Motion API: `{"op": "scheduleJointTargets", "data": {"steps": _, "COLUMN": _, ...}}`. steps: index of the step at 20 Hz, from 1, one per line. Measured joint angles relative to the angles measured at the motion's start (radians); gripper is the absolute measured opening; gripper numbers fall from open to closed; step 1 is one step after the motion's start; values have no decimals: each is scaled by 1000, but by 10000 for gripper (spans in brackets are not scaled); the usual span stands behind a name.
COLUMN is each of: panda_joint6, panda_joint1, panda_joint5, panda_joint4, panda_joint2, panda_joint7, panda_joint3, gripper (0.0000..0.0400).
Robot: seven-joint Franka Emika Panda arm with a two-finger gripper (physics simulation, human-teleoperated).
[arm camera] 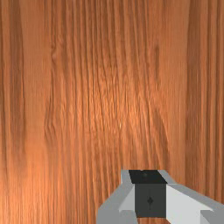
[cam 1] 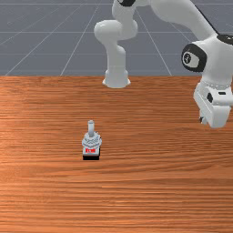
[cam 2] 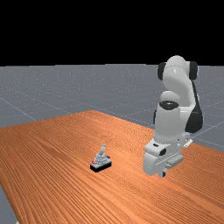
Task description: Turn on the trigger
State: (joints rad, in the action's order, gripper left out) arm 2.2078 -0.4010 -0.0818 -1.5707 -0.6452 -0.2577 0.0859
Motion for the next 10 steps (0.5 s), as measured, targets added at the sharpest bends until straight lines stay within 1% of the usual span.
{"op": "scheduleJointTargets", "data": {"steps": 6, "panda_joint6": 16, "panda_joint1": 1, "panda_joint5": 10, "panda_joint4": -8, "panda_joint2": -2, "panda_joint7": 17, "panda_joint3": 0, "gripper": 0}}
{"op": "scheduleJointTargets", "data": {"steps": 7, "panda_joint6": 77, "panda_joint1": -6, "panda_joint5": -13, "panda_joint4": -47, "panda_joint2": 14, "panda_joint7": 18, "panda_joint3": -9, "gripper": 0}}
{"op": "scheduleJointTargets", "data": {"steps": 8, "panda_joint6": 82, "panda_joint1": -7, "panda_joint5": -15, "panda_joint4": -50, "panda_joint2": 13, "panda_joint7": 19, "panda_joint3": -10, "gripper": 0}}
{"op": "scheduleJointTargets", "data": {"steps": 9, "panda_joint6": 126, "panda_joint1": -16, "panda_joint5": -31, "panda_joint4": -97, "panda_joint2": 36, "panda_joint7": 40, "panda_joint3": -19, "gripper": 0}}
{"op": "scheduleJointTargets", "data": {"steps": 10, "panda_joint6": 148, "panda_joint1": -21, "panda_joint5": -35, "panda_joint4": -141, "panda_joint2": 61, "panda_joint7": 52, "panda_joint3": -20, "gripper": 0}}
